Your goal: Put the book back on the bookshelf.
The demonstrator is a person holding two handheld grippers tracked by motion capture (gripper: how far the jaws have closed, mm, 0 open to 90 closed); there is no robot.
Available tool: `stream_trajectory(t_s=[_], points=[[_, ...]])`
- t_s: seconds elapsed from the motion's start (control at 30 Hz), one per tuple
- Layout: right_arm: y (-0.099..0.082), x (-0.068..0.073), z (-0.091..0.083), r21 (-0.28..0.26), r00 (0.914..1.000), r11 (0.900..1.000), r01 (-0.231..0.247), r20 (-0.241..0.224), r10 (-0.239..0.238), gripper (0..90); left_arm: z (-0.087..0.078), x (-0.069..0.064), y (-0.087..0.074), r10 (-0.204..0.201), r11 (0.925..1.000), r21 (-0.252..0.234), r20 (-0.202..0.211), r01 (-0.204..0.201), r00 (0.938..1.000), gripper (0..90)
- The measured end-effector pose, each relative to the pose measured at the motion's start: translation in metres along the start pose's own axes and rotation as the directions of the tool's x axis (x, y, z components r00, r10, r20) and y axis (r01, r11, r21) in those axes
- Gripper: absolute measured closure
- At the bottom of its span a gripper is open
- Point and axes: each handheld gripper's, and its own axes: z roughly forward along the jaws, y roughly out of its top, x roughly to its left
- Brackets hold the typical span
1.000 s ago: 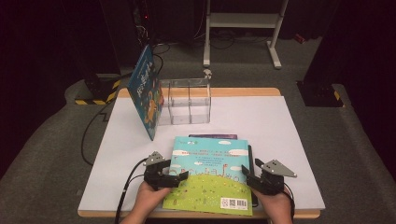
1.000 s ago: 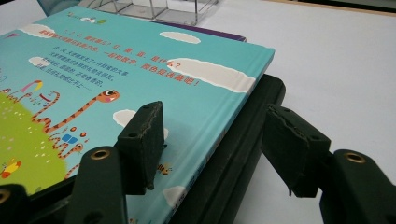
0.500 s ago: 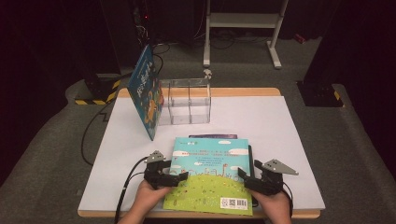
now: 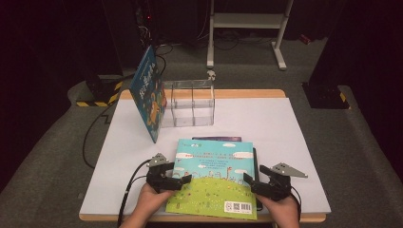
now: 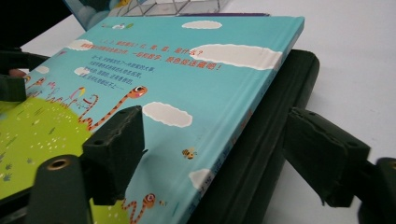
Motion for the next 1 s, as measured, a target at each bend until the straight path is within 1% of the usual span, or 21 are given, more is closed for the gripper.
stream_trajectory(t_s=[0.03, 0.07, 0.13, 0.2, 0.33, 0.4, 0.57, 0.7, 0.77, 0.87, 1.0], points=[[0.000, 0.001, 0.001, 0.007, 0.9999, 1.0000, -0.002, 0.011, 0.002, 16.4, 0.000, 0.000, 0.000, 0.006, 1.0000, 0.006, -0.001, -0.006, 1.0000, 6.2], [0.000, 0.001, 0.003, 0.014, 0.9998, 0.9999, -0.003, 0.018, 0.003, 16.3, 0.000, -0.001, 0.001, 0.008, 1.0000, 0.005, -0.001, -0.008, 1.0000, 6.2], [0.000, 0.000, 0.007, 0.025, 0.9998, 0.9997, -0.006, 0.021, 0.005, 15.5, 0.001, -0.002, 0.001, 0.012, 0.9999, 0.001, 0.000, -0.012, 0.9999, 6.2], [0.000, -0.001, 0.009, 0.026, 0.9999, 0.9996, -0.013, 0.007, 0.013, 15.3, 0.002, -0.004, 0.000, 0.015, 0.9999, 0.003, 0.002, -0.015, 0.9999, 6.2], [-0.001, -0.002, 0.009, 0.029, 0.9996, 0.9992, -0.029, -0.003, 0.029, 15.3, 0.005, -0.008, 0.000, 0.019, 0.9998, 0.008, 0.004, -0.019, 0.9998, 6.2], [-0.002, -0.004, 0.008, 0.024, 0.9991, 0.9988, -0.041, -0.006, 0.042, 15.2, 0.007, -0.010, -0.001, 0.024, 0.9996, 0.011, 0.007, -0.024, 0.9997, 6.2], [-0.004, -0.009, 0.007, 0.019, 0.9979, 0.9978, -0.063, -0.012, 0.064, 15.1, 0.011, -0.016, -0.004, 0.023, 0.9996, 0.014, 0.015, -0.023, 0.9996, 6.2], [-0.003, -0.009, 0.007, 0.033, 0.9970, 0.9972, -0.068, -0.035, 0.069, 15.2, 0.012, -0.015, -0.004, 0.014, 0.9998, 0.012, 0.023, -0.014, 0.9996, 6.1], [-0.004, -0.008, 0.008, 0.041, 0.9956, 0.9962, -0.077, -0.051, 0.079, 14.2, 0.012, -0.015, -0.005, 0.013, 0.9999, 0.010, 0.023, -0.013, 0.9996, 6.1], [-0.004, -0.007, 0.009, 0.043, 0.9962, 0.9964, -0.073, -0.044, 0.075, 13.7, 0.011, -0.015, -0.005, 0.015, 0.9998, 0.009, 0.024, -0.015, 0.9996, 6.1], [-0.004, -0.008, 0.011, 0.044, 0.9944, 0.9948, -0.092, -0.048, 0.094, 12.0, 0.012, -0.013, -0.005, 0.012, 0.9998, 0.016, 0.032, -0.013, 0.9994, 6.1]])
